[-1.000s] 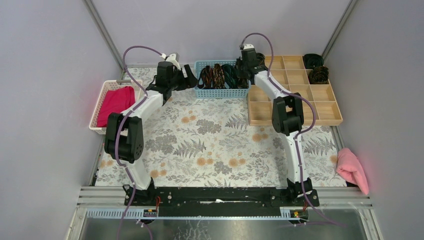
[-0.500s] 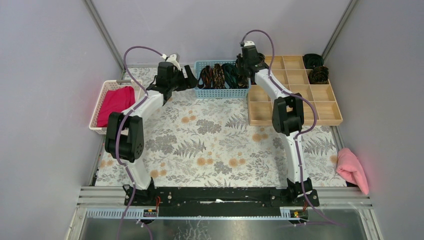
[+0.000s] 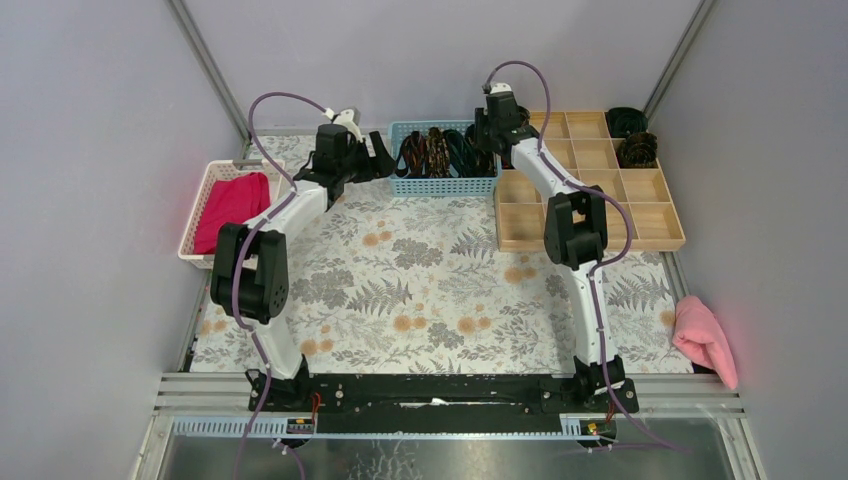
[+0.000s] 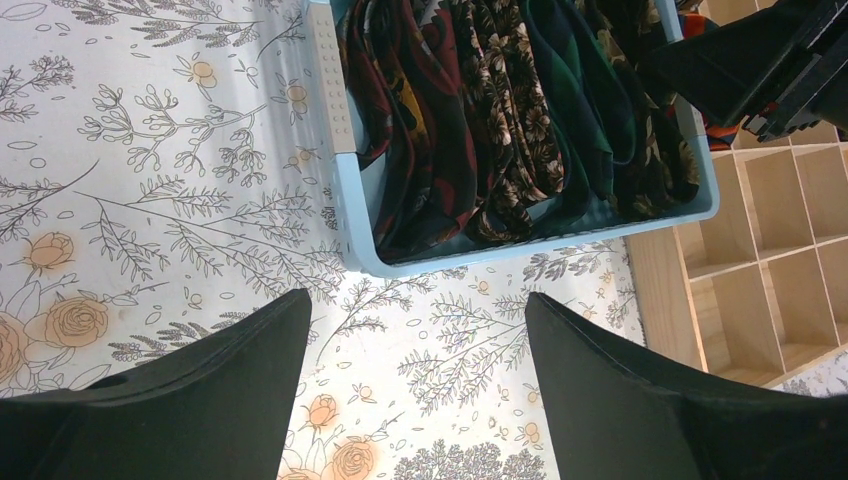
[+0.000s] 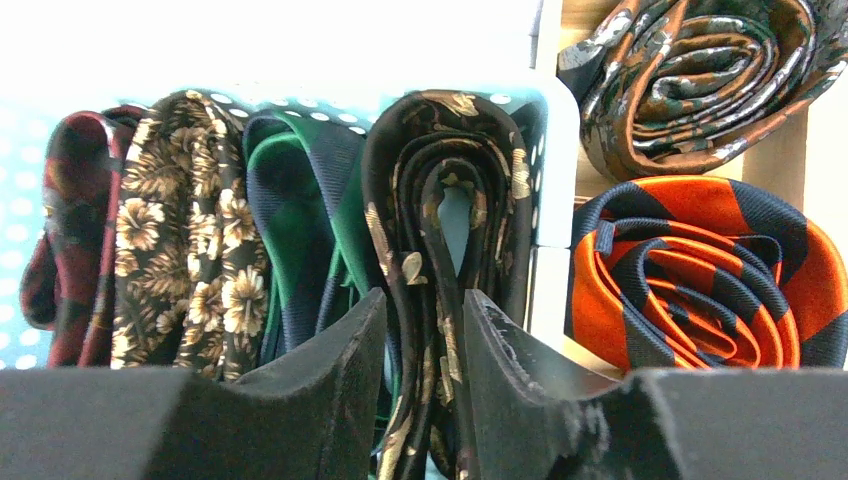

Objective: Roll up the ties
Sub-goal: Pick up the tie from the bin.

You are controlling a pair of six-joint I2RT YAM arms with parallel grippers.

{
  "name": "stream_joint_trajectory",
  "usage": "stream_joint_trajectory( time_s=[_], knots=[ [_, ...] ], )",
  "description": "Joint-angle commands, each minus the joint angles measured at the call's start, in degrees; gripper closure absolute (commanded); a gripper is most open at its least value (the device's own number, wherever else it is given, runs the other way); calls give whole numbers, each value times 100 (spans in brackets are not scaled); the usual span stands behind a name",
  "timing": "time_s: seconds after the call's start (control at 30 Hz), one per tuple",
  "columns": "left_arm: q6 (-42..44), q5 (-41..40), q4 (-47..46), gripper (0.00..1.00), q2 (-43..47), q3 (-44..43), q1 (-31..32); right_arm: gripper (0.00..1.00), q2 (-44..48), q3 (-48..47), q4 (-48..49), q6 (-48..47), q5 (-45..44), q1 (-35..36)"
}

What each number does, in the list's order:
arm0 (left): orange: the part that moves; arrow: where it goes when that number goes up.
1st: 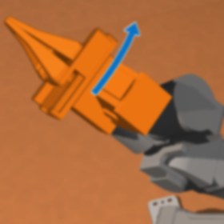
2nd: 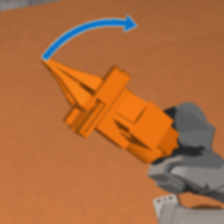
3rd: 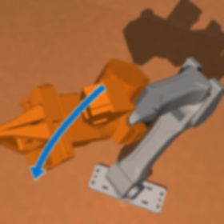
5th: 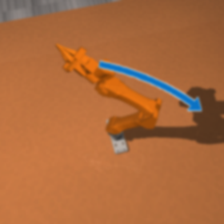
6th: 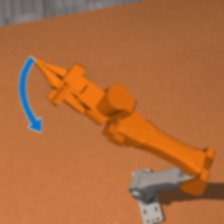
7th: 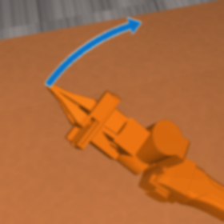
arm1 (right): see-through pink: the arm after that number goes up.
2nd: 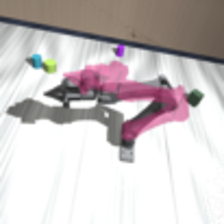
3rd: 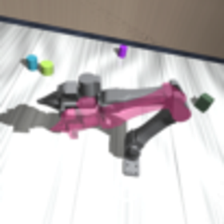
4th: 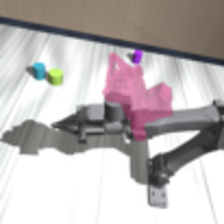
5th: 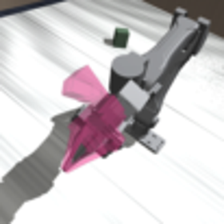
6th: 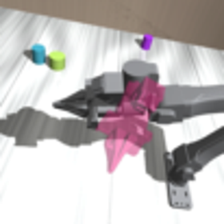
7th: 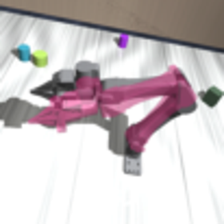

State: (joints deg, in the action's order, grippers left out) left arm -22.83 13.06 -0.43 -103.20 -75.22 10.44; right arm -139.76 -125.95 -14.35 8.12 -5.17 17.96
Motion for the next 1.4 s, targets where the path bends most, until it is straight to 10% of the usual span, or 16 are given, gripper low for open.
stream_joint_trajectory(
  time_s=[0.0,0.47,1.37],
  knots=[
    [138,39,-116,14,-134,-62,-51,54,-159,-312,85,35,148,-55],
    [141,106,-122,14,-149,-81,-53,70,-446,-563,21,81,19,-56],
    [112,196,-159,14,-163,-84,-59,57,-1070,-1014,-457,-108,-96,-69]
  ],
)
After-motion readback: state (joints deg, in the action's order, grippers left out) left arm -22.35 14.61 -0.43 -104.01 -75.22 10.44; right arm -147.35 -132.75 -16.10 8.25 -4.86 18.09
